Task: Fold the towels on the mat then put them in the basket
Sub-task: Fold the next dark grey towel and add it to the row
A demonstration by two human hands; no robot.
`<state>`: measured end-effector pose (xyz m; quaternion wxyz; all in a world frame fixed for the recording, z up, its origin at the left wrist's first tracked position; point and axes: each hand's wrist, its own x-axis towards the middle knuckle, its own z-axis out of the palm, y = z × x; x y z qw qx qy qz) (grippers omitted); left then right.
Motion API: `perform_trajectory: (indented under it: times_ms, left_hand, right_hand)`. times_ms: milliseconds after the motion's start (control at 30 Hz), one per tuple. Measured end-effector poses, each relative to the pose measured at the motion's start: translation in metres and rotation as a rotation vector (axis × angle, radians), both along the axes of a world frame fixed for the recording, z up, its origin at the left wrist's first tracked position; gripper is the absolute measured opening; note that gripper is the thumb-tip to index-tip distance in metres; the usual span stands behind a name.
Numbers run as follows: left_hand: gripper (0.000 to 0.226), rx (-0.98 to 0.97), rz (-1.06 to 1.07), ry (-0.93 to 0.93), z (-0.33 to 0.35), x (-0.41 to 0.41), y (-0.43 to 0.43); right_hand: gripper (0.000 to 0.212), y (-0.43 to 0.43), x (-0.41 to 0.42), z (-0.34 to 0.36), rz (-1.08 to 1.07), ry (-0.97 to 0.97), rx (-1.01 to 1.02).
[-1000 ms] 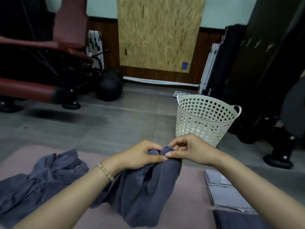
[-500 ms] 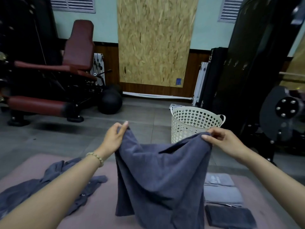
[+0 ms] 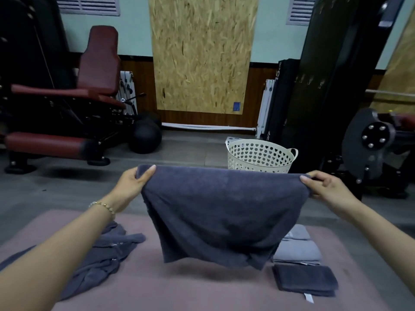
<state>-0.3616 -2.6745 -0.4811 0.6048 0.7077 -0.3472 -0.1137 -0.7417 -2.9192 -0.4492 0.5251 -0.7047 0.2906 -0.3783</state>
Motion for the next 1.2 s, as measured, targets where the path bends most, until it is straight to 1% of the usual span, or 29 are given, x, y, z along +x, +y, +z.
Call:
perform_trajectory:
  times_ms: [67, 133, 167, 267, 300, 333, 367, 400, 433, 500, 567, 667, 700, 800, 867, 933, 1033, 1133, 1167, 1200]
  left_hand:
    - [0.027, -0.09, -0.01, 0.176, 0.002, 0.003, 0.001]
    - [0.038, -0.081, -0.044, 0.296, 0.003, 0.007, 0.002]
    - [0.042, -0.054, -0.06, 0.299, 0.002, 0.01, 0.003]
    - [0.051, 0.062, -0.048, 0.225, -0.011, 0.016, 0.003]
    - [0.049, 0.085, -0.025, 0.217, -0.017, 0.017, 0.003]
    - [0.045, 0.112, -0.01, 0.216, -0.025, 0.017, 0.003]
    - [0.042, 0.144, -0.01, 0.22, -0.033, 0.019, 0.004]
    - [0.043, 0.191, -0.018, 0.232, -0.044, 0.022, 0.005]
    - [0.045, 0.247, -0.035, 0.251, -0.056, 0.024, 0.005]
    - [0.047, 0.335, -0.066, 0.295, -0.081, 0.03, 0.005]
    - [0.043, 0.405, -0.066, 0.303, -0.107, 0.035, -0.002]
    - [0.025, 0.476, -0.047, 0.222, -0.144, 0.038, -0.02]
    - [0.023, 0.487, -0.043, 0.204, -0.158, 0.041, -0.028]
    - [0.016, 0.518, -0.006, 0.247, -0.199, 0.053, -0.058]
    - [0.014, 0.497, 0.037, 0.368, -0.22, 0.061, -0.085]
    - [0.017, 0.408, 0.083, 0.457, -0.239, 0.07, -0.117]
    - [0.018, 0.294, 0.135, 0.432, -0.271, 0.087, -0.163]
    - [0.005, 0.283, 0.104, 0.385, -0.312, 0.102, -0.2]
    - [0.005, 0.288, 0.089, 0.363, -0.327, 0.104, -0.211]
    - [0.014, 0.288, 0.074, 0.345, -0.345, 0.105, -0.219]
  right_hand:
    - [0.083, -0.001, 0.002, -0.001, 0.015, -0.006, 0.026]
    - [0.087, -0.005, 0.004, -0.003, 0.049, -0.005, 0.082]
    - [0.088, -0.006, 0.006, -0.006, 0.067, 0.005, 0.105]
    - [0.086, -0.008, 0.012, -0.019, 0.056, 0.059, 0.139]
    - [0.078, -0.009, 0.015, -0.025, 0.053, 0.083, 0.157]
    - [0.062, -0.009, 0.018, -0.032, 0.067, 0.108, 0.192]
    - [0.04, -0.011, 0.019, -0.04, 0.092, 0.133, 0.235]
    - [0.023, -0.012, 0.02, -0.048, 0.118, 0.166, 0.267]
    - [0.016, -0.015, 0.021, -0.058, 0.129, 0.204, 0.291]
    - [0.012, -0.022, 0.023, -0.081, 0.125, 0.277, 0.331]
    - [0.011, -0.029, 0.03, -0.106, 0.087, 0.339, 0.347]
    - [0.019, -0.042, 0.048, -0.147, 0.012, 0.478, 0.277]
    - [0.021, -0.047, 0.054, -0.162, -0.015, 0.506, 0.259]
    - [0.021, -0.066, 0.076, -0.203, -0.092, 0.546, 0.291]
    - [0.02, -0.087, 0.093, -0.229, -0.14, 0.503, 0.376]
    - [0.019, -0.11, 0.113, -0.252, -0.22, 0.411, 0.455]
    - [0.012, -0.146, 0.144, -0.287, -0.309, 0.329, 0.498]
    - [0.018, -0.176, 0.167, -0.332, -0.348, 0.271, 0.537]
    - [0.017, -0.183, 0.173, -0.348, -0.347, 0.242, 0.559]
    - [0.012, -0.187, 0.177, -0.365, -0.352, 0.22, 0.585]
